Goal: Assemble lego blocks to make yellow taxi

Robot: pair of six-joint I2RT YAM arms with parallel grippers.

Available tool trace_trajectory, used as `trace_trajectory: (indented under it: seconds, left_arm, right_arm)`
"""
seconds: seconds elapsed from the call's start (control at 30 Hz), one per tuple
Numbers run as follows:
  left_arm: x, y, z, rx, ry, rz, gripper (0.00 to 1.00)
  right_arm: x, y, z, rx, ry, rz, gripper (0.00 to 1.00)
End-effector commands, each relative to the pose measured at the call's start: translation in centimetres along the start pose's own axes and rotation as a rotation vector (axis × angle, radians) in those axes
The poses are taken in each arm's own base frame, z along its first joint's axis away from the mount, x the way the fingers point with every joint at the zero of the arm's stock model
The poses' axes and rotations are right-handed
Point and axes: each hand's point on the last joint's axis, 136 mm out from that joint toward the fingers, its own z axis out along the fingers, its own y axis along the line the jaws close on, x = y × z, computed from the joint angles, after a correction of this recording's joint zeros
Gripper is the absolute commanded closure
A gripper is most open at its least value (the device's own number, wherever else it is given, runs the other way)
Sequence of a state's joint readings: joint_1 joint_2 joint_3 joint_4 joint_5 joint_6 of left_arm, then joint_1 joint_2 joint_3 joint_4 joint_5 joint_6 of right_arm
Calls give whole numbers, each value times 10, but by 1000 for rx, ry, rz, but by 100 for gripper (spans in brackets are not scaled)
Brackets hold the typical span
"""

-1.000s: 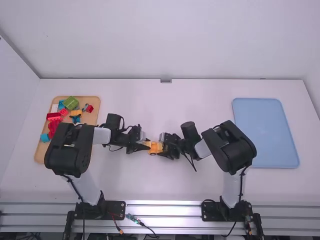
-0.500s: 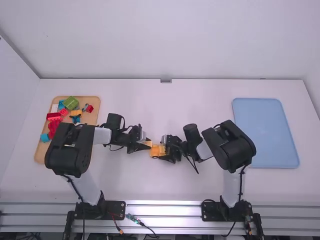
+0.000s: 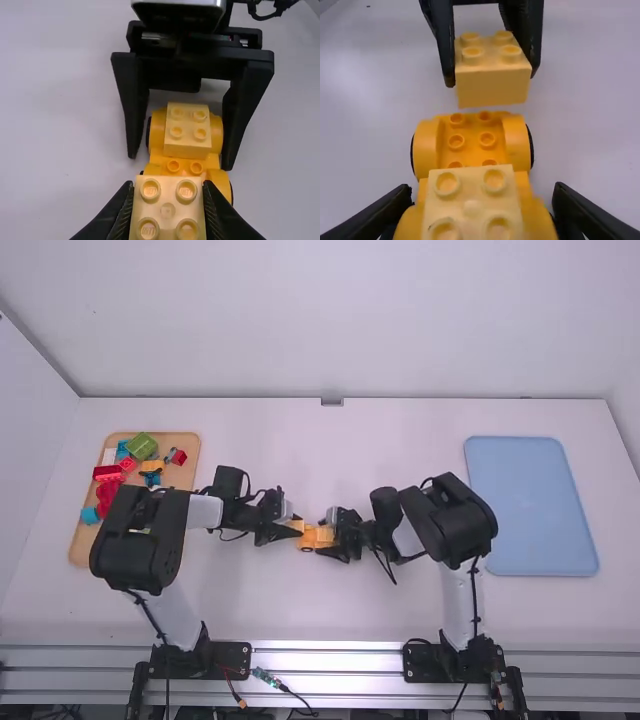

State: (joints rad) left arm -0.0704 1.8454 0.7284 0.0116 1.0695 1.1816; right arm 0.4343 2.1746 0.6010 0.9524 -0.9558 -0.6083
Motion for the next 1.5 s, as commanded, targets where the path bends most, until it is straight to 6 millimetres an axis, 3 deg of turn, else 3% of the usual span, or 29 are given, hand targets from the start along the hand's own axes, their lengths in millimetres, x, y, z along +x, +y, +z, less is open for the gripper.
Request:
trace_trajectory:
  seconds: [0.0, 0.37, 0.7, 1.03, 1.47]
  left_arm:
    - [-8, -6, 1, 19, -30, -7, 92]
    - [-7, -16, 13, 55, 8, 9, 95]
    - [-5, -13, 14, 42, 27, 8, 95]
    - [-2, -20, 29, 36, 54, 76, 96]
    - [-1, -16, 28, 0, 41, 24, 96]
  right_arm:
    - [6, 4, 2, 18, 27, 39, 32]
    - [2, 2, 4, -6, 19, 38, 57]
    - [1, 4, 5, -14, 16, 33, 58]
    - [1, 6, 8, -55, 19, 31, 60]
    - [1, 5, 7, -54, 21, 28, 61]
